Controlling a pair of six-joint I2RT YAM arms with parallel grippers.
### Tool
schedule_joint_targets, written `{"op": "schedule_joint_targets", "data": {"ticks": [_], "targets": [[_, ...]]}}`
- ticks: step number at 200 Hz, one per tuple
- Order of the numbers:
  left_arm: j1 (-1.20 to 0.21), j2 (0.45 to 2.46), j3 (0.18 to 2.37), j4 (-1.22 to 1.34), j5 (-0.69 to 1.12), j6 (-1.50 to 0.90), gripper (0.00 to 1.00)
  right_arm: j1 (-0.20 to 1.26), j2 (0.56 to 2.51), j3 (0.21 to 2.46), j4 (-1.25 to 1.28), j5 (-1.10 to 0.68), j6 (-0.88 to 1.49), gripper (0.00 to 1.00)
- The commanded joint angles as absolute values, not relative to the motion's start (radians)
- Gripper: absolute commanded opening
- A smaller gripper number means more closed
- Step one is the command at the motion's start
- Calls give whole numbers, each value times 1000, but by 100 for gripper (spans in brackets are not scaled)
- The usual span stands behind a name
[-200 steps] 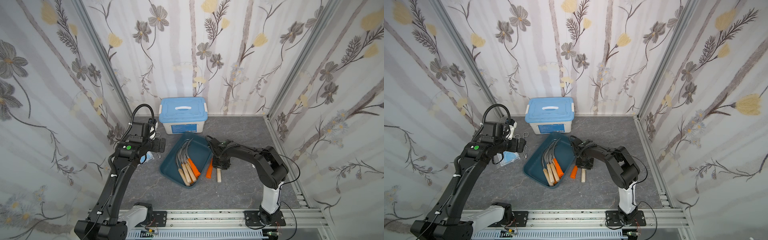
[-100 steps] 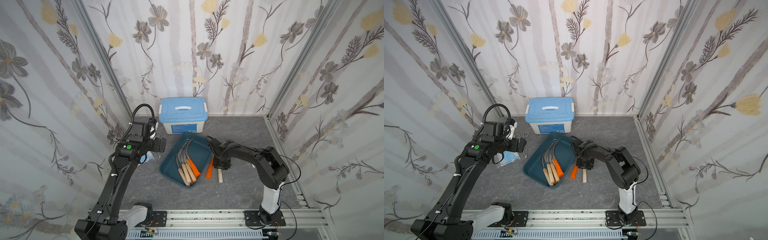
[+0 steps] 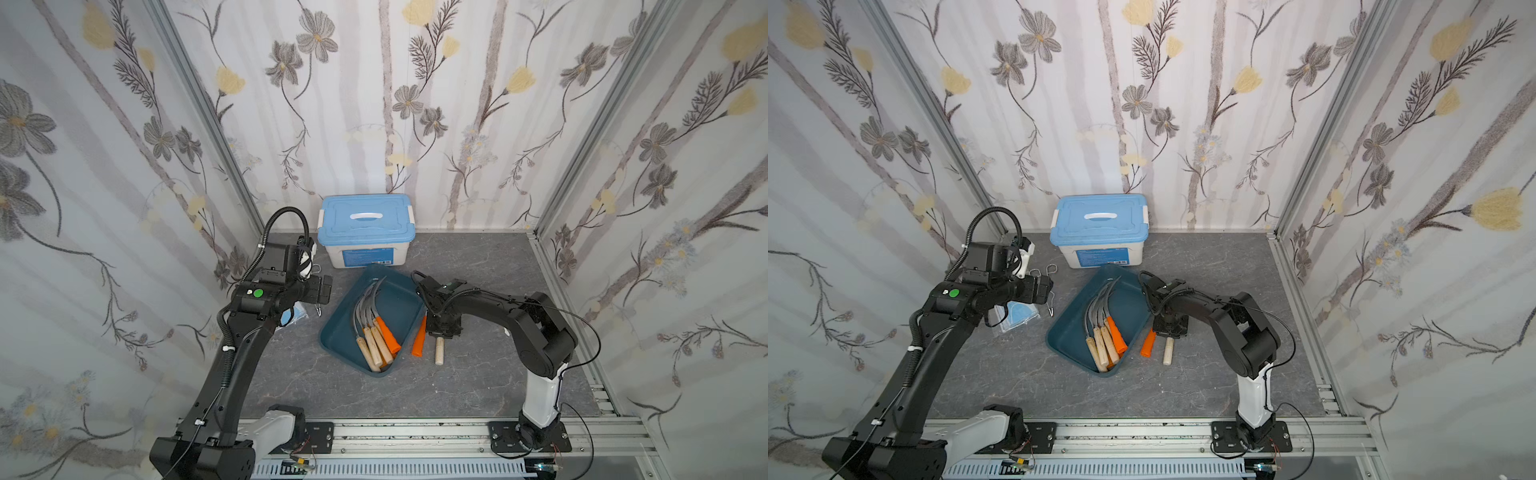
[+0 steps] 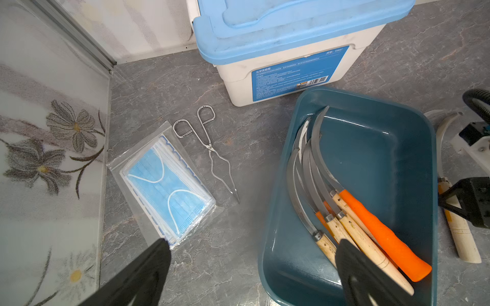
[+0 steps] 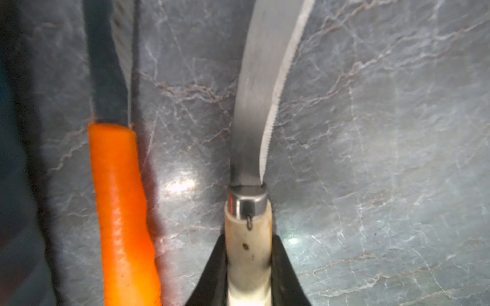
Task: Put small sickles into storage boxes
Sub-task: Pick up the sickle at the center of the board, then place the sickle in the storage box.
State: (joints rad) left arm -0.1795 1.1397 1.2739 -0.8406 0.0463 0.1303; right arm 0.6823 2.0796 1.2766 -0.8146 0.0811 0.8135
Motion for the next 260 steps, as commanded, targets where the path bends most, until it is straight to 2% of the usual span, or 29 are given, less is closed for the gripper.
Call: {"op": "schedule_joint_targets", "data": {"ticks": [1, 131, 190, 260], "targets": [[-178, 1141, 1281, -822, 48, 134, 100, 682, 2070, 1284, -802, 110, 810, 7], [-178, 1162, 1298, -814, 57, 128, 100, 674, 1908, 1394, -940, 192, 790, 7], [-177, 1174, 1305, -811, 58, 134, 100, 683, 1896, 1583, -1064, 248, 762, 8], [-178, 1191, 1313, -813, 52, 128, 100, 766, 2052, 1947, -1186, 244, 746, 9]]}}
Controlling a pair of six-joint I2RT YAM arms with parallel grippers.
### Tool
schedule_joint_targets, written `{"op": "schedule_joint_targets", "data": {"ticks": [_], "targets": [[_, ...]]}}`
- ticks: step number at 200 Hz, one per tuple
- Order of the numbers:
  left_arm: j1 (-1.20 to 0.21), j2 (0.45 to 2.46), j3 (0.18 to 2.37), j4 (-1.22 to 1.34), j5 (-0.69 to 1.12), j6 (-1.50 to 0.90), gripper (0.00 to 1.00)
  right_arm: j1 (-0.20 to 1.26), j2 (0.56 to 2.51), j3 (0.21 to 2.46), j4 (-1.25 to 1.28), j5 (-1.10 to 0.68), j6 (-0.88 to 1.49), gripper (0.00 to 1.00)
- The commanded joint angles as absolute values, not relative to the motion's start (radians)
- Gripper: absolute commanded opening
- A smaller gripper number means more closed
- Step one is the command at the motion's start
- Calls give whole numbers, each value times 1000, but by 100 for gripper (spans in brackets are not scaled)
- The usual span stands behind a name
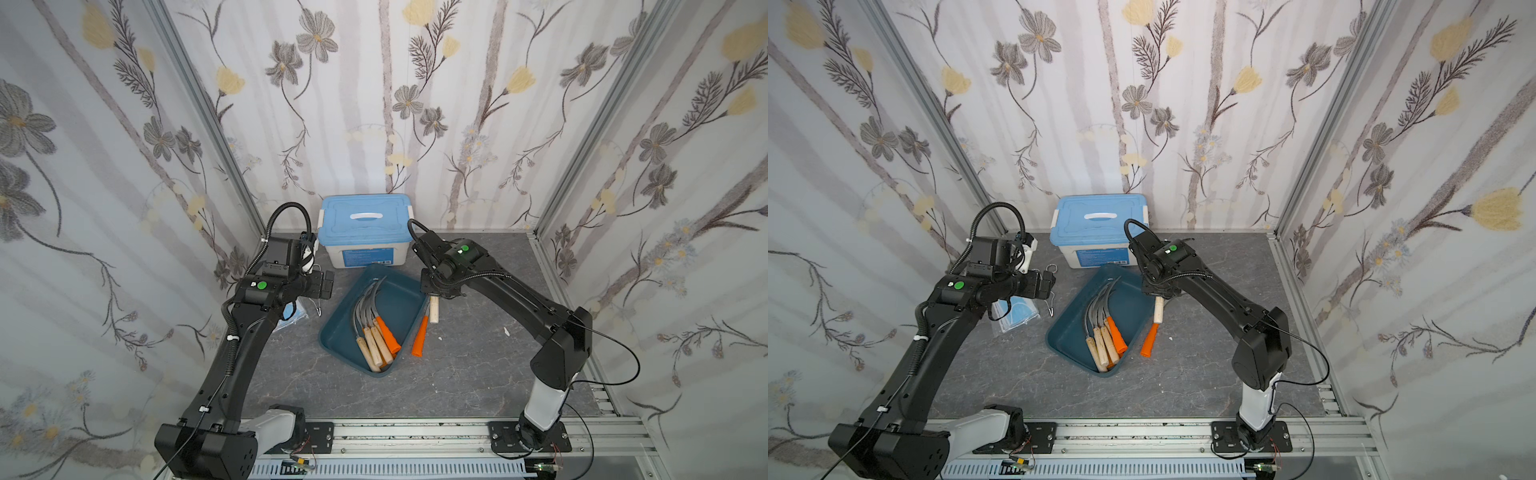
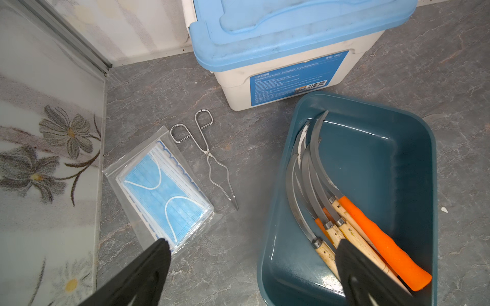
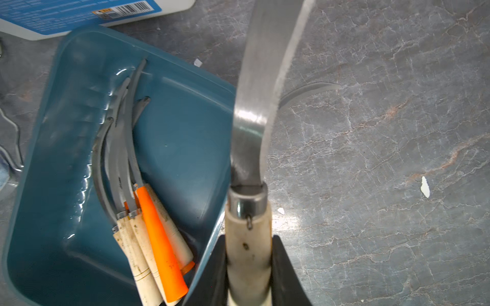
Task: Put small sickles into storage boxes
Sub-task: Place the sickle in the storage box.
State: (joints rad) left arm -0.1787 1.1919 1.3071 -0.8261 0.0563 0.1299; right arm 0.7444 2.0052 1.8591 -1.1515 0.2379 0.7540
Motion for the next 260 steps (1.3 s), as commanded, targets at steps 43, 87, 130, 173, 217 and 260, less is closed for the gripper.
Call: {"op": "schedule_joint_targets", "data": {"ticks": [43, 87, 130, 173, 217, 260], "targets": [[-178, 1178, 1295, -822, 33, 127, 100, 841, 2169, 2116, -1195, 192, 746, 9], [-178, 1168, 1285, -818, 14, 115, 100, 888, 2280, 2180, -1152, 89, 755, 9], [-163, 1178, 1315, -799, -24, 143, 100, 901, 2339, 2182, -1131, 41, 742, 10], [-143, 1204, 1366, -806, -16, 136, 100, 910, 2376, 2181, -1109, 2, 739, 10], [-140, 1210, 1384, -811, -8, 129, 100, 926, 2424, 2183, -1120, -44, 717, 11], [-140, 1209, 1386, -812, -16, 139, 100, 939, 2447, 2183, -1123, -62, 703, 12]]}}
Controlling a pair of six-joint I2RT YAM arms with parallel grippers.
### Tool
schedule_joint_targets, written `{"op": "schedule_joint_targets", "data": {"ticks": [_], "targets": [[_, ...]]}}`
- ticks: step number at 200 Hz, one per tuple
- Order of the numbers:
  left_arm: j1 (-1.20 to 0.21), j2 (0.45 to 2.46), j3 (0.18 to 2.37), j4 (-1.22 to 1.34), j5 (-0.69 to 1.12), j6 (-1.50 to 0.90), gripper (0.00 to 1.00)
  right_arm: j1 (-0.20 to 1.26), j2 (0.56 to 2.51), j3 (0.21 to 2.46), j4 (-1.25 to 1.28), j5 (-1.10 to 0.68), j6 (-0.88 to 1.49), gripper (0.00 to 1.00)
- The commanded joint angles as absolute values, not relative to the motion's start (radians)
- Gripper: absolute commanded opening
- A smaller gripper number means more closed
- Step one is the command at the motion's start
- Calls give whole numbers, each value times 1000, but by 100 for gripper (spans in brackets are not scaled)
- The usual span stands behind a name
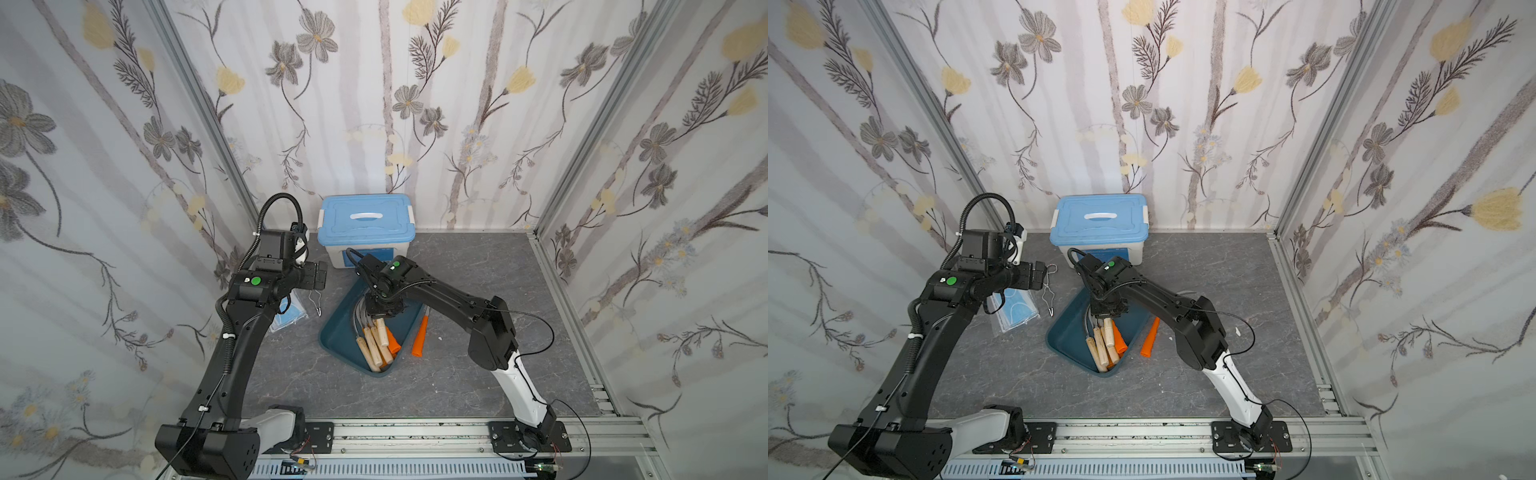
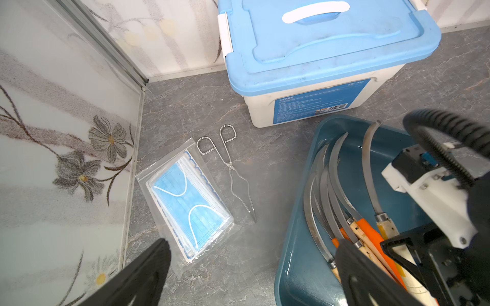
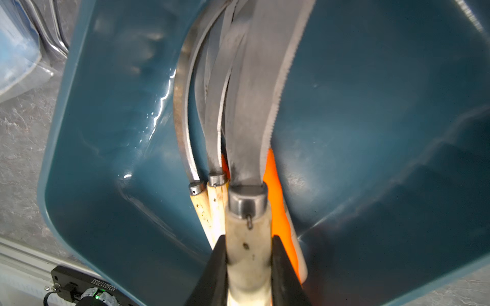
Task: Put small sickles into storage boxes
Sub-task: Place the sickle in the storage box.
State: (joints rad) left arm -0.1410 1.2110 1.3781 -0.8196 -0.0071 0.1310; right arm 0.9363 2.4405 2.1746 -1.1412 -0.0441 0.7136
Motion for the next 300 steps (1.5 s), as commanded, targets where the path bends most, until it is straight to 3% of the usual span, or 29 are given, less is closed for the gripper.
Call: {"op": "schedule_joint_targets", "data": {"ticks": [1, 162, 238, 300], "targets": [[-140, 1209, 1386, -813, -16, 139, 100, 939, 2447, 2183, -1123, -63, 703, 12], [-140, 1217, 1387, -805, -2, 135, 100, 957, 2500, 2183, -1150, -80, 692, 22], [-140, 1204, 1379, -813, -1, 137, 100, 957, 2489, 2186, -1153, -55, 691, 39], [-140, 1210, 1401, -816, -4, 139, 100, 930, 2424, 2193, -1174, 58, 711, 40]]}}
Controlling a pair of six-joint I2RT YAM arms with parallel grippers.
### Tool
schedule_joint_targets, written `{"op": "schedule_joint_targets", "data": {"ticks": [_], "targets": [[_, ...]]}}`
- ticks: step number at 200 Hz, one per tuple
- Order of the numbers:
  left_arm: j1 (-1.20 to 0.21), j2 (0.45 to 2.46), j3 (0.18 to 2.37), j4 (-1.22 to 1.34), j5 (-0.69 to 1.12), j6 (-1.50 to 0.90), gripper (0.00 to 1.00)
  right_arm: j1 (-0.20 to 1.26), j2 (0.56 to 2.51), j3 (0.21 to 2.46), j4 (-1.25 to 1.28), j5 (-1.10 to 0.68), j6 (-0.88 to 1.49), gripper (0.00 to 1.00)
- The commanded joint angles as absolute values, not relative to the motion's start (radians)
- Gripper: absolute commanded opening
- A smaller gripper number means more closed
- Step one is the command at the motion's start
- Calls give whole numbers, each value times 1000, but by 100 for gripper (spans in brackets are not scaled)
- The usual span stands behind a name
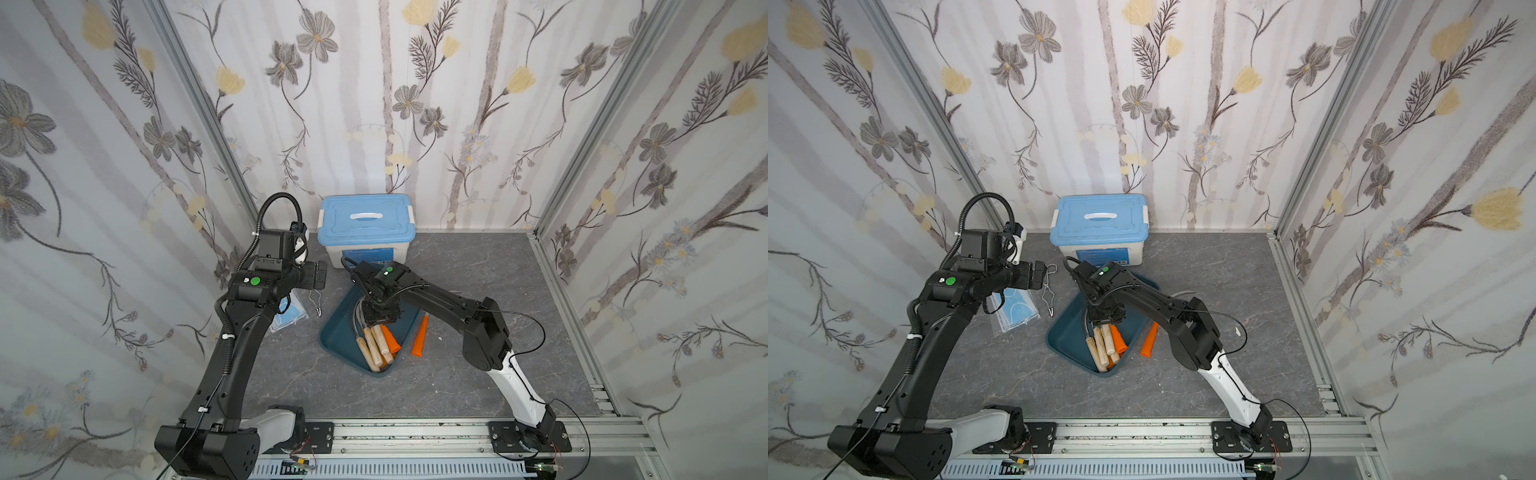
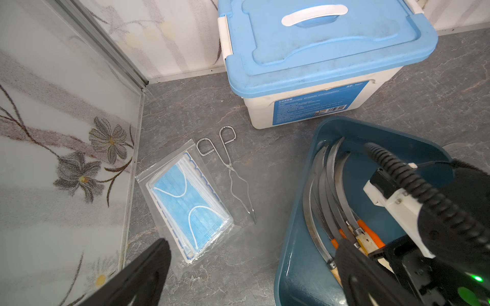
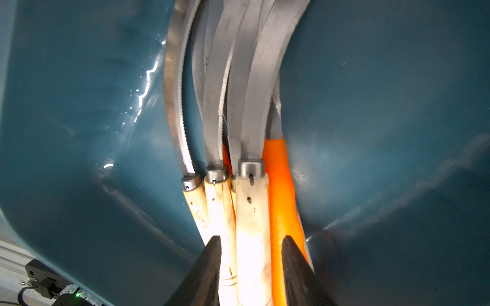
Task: Put small sickles into storage boxes
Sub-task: Place the sickle in the storage box.
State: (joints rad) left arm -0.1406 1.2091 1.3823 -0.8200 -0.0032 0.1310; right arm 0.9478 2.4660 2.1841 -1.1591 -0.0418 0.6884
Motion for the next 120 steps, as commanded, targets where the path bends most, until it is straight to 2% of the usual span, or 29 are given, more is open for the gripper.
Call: {"op": "schedule_joint_targets", "data": {"ticks": [1, 74, 120], "targets": [[-140, 1210, 1403, -817, -4, 138, 100, 929, 2422, 2193, -1175, 63, 711, 40], [-140, 1203, 1394, -811, 5, 131, 100, 823, 2207, 2157, -1239, 280, 769, 41], [-140, 1213, 1386, -807, 19, 130, 100, 781, 1975, 1831, -1129, 291, 849, 43]]}}
